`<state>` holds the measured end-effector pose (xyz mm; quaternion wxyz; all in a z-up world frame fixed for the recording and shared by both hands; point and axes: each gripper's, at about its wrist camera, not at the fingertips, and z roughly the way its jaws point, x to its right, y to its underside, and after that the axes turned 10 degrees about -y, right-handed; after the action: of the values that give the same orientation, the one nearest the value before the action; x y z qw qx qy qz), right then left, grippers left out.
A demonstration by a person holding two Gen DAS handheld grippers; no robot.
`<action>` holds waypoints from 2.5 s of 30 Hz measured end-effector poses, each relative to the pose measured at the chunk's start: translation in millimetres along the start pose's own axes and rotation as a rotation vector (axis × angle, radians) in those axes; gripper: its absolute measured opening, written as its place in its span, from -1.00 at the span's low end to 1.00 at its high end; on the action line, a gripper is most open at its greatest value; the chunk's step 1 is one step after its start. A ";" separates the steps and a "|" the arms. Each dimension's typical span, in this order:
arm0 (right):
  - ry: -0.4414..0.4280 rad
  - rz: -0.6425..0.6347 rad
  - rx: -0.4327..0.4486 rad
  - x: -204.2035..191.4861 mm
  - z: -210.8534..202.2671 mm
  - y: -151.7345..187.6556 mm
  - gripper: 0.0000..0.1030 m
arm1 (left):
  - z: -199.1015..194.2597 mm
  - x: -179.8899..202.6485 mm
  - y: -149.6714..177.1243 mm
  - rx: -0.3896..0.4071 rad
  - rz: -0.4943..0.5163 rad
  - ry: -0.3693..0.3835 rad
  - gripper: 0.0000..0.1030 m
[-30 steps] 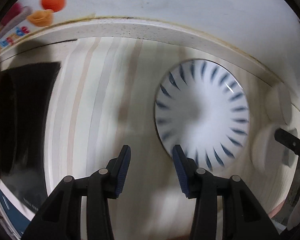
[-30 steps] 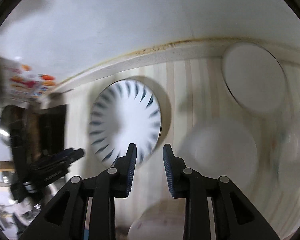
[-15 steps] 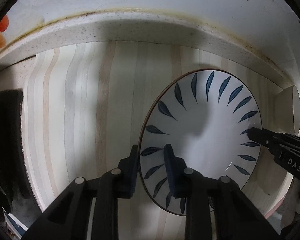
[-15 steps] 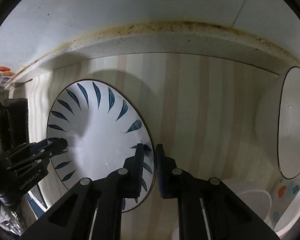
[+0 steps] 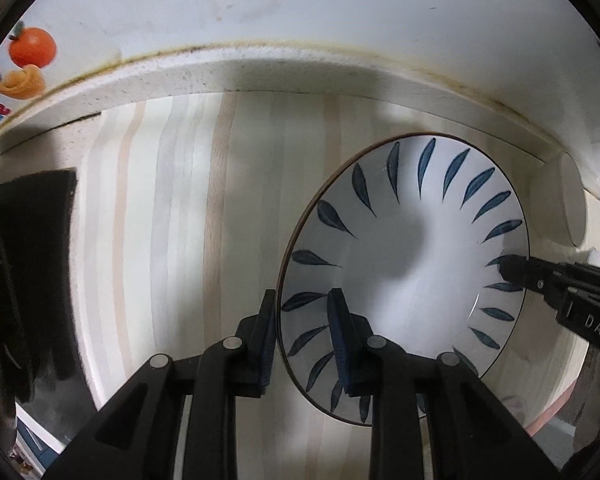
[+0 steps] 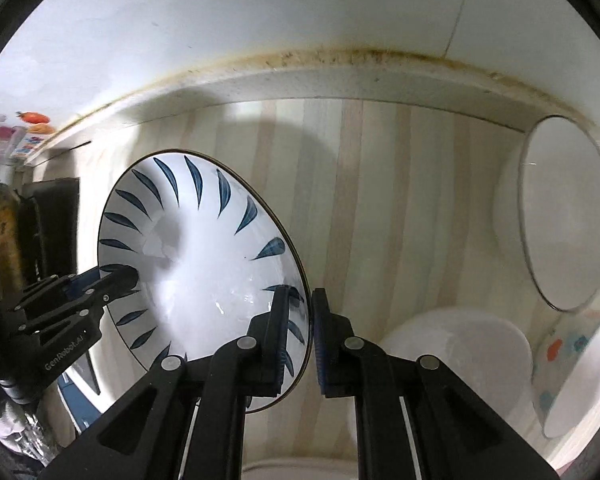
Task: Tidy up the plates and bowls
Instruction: 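Carry the blue-striped plate and lower it onto the pink-flower plate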
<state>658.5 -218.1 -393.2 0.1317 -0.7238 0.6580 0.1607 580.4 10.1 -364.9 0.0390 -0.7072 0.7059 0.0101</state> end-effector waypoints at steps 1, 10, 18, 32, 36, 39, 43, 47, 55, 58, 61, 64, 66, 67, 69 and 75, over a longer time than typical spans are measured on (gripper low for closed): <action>-0.004 -0.005 0.003 -0.3 -5.3 2.0 -0.74 | -6.5 1.1 4.0 0.009 0.006 -0.005 -0.57; -0.036 -0.047 0.047 -4.2 -56.7 53.1 -0.74 | -62.4 21.6 44.0 0.075 0.027 -0.024 -0.57; -0.067 -0.057 0.052 14.3 -82.5 128.7 -0.74 | -80.8 59.2 93.6 0.092 0.056 -0.026 -0.57; -0.104 0.028 -0.010 82.2 -61.9 231.2 -0.75 | -56.6 116.9 164.8 0.014 0.127 -0.008 -0.57; -0.103 0.053 -0.034 100.6 -50.0 246.3 -0.74 | -43.8 129.6 171.2 -0.010 0.154 -0.023 -0.57; -0.102 0.066 -0.047 111.6 -43.0 254.5 -0.74 | -37.0 137.2 172.3 -0.017 0.170 -0.042 -0.57; -0.101 0.076 -0.058 115.0 -37.2 255.0 -0.74 | -29.2 141.7 171.3 -0.026 0.184 -0.059 -0.57; -0.099 0.077 -0.071 119.1 -30.8 256.7 -0.74 | -24.6 148.5 171.1 -0.019 0.201 -0.088 -0.57; -0.094 0.079 -0.081 119.1 -21.6 258.4 -0.74 | -18.5 161.5 172.8 -0.005 0.214 -0.124 -0.57; -0.086 0.070 -0.083 106.1 -14.4 255.2 -0.75 | -13.5 166.4 176.3 0.000 0.209 -0.135 -0.57; -0.086 0.063 -0.078 101.5 -13.0 256.6 -0.74 | -10.7 170.7 183.4 0.014 0.212 -0.155 -0.56; -0.065 0.053 -0.065 100.1 -12.9 257.7 -0.74 | -9.7 178.7 187.2 0.026 0.220 -0.176 -0.56; -0.074 0.059 -0.063 100.2 -11.9 259.7 -0.74 | -8.8 182.9 189.2 0.033 0.218 -0.185 -0.56; -0.069 0.055 -0.061 100.0 -12.1 260.5 -0.74 | -8.1 184.2 190.8 0.036 0.214 -0.187 -0.56; -0.072 0.057 -0.059 100.3 -11.2 262.5 -0.74 | -7.2 185.8 191.4 0.039 0.203 -0.190 -0.56; -0.084 0.066 -0.021 108.6 -16.8 267.8 -0.70 | -6.2 176.0 198.0 0.023 0.140 -0.188 -0.56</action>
<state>402.0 -350.3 -416.3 0.1463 -0.6955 0.6738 0.2022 382.9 -166.0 -379.0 0.1122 -0.6516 0.7468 0.0707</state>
